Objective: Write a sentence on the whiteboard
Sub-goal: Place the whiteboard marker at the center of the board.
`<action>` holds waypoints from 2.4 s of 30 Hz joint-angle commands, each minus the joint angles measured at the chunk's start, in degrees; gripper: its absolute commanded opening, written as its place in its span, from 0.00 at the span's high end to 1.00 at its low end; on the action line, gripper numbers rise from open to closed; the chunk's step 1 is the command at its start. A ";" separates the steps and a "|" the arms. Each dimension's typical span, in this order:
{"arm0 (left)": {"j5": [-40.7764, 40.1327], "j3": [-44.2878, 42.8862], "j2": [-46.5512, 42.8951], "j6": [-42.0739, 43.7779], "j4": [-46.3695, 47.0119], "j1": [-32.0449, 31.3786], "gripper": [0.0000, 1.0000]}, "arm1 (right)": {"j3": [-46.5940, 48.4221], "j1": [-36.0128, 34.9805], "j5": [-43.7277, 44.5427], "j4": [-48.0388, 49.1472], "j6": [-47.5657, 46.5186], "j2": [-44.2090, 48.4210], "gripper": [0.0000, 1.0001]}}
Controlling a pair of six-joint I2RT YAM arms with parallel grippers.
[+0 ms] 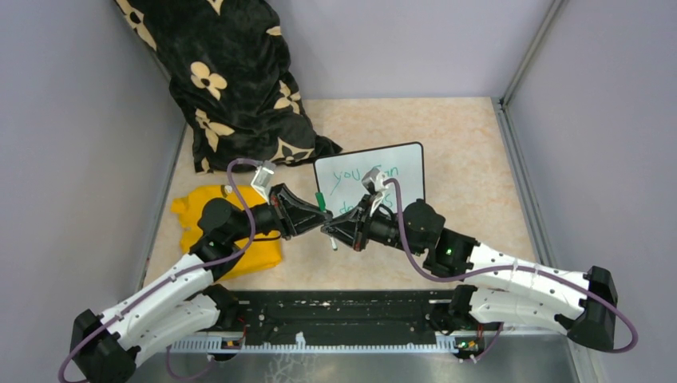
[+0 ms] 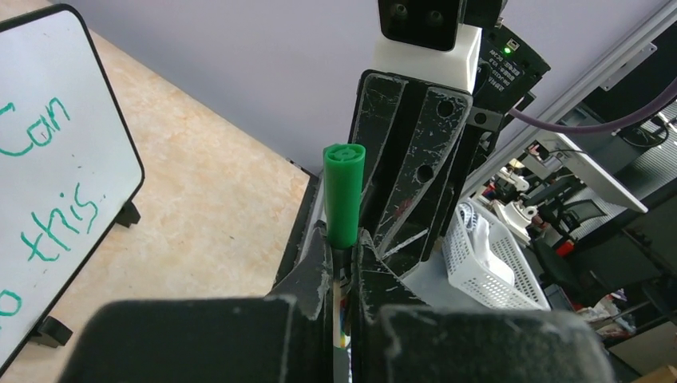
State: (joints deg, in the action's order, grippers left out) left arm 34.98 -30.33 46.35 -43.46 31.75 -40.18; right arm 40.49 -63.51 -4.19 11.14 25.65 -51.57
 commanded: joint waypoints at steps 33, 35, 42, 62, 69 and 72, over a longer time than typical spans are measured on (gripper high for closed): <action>-46.71 -7.09 -3.13 25.53 -41.27 0.28 1.00 | 16.11 0.62 64.17 -35.18 -4.32 4.17 0.05; -47.34 -6.65 -1.57 24.48 -42.96 0.57 1.00 | 17.30 1.02 66.93 -40.01 -1.00 4.16 0.05; -44.59 -9.40 7.29 22.19 -48.23 1.81 1.00 | 19.10 1.63 64.83 -56.29 13.11 4.62 0.07; -30.38 -23.46 42.00 18.87 -49.79 10.76 1.00 | 4.47 1.72 70.47 -41.01 4.91 14.07 0.09; -28.30 -24.21 46.09 15.56 -51.20 12.04 1.00 | 2.88 1.77 68.03 -42.32 5.12 15.01 0.08; -26.95 -26.15 48.87 13.86 -54.03 12.32 1.00 | 2.80 1.73 62.96 -40.31 3.05 17.15 0.08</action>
State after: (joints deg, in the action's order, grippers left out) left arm 4.97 -53.28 92.20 -26.68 -19.16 -28.58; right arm 43.03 -62.13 63.66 -32.77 31.22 -37.19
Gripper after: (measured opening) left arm 0.044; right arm 0.916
